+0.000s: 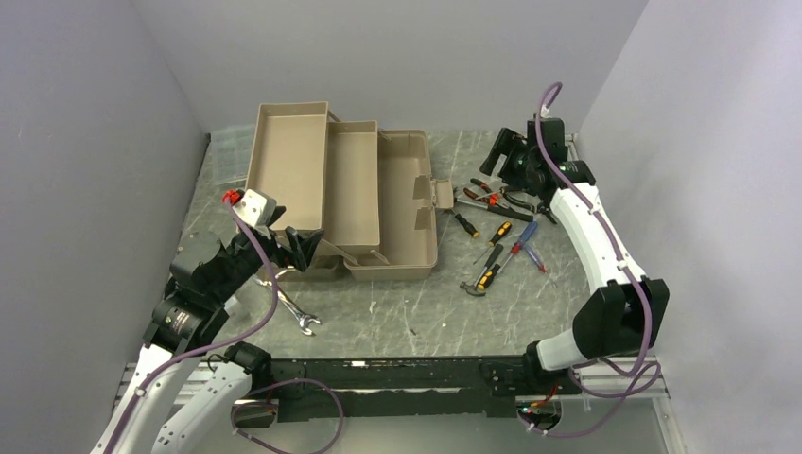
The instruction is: Pack the tool kit
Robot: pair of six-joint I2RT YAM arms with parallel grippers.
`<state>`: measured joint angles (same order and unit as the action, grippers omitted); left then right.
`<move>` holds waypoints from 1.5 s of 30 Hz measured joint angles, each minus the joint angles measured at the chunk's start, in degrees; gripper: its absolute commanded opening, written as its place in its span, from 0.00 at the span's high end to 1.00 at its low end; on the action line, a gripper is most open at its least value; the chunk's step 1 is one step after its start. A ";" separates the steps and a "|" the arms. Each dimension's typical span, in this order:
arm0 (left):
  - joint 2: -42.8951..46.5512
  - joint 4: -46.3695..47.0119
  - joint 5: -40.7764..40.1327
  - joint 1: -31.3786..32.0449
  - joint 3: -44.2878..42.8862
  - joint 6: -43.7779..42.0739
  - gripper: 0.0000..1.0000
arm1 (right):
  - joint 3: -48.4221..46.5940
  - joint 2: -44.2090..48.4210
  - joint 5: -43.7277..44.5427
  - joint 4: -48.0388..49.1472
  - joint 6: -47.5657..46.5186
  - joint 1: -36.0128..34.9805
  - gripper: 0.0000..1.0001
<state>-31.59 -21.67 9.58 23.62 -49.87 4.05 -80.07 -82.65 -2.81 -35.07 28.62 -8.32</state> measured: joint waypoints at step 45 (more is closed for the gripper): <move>-1.92 0.02 0.00 0.00 0.79 0.00 0.01 | -35.47 -54.40 10.91 2.01 4.61 8.15 0.59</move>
<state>-33.52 -21.65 9.58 23.62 -49.08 4.05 -115.55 -137.05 8.10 -33.06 33.23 -0.16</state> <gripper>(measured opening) 0.994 0.440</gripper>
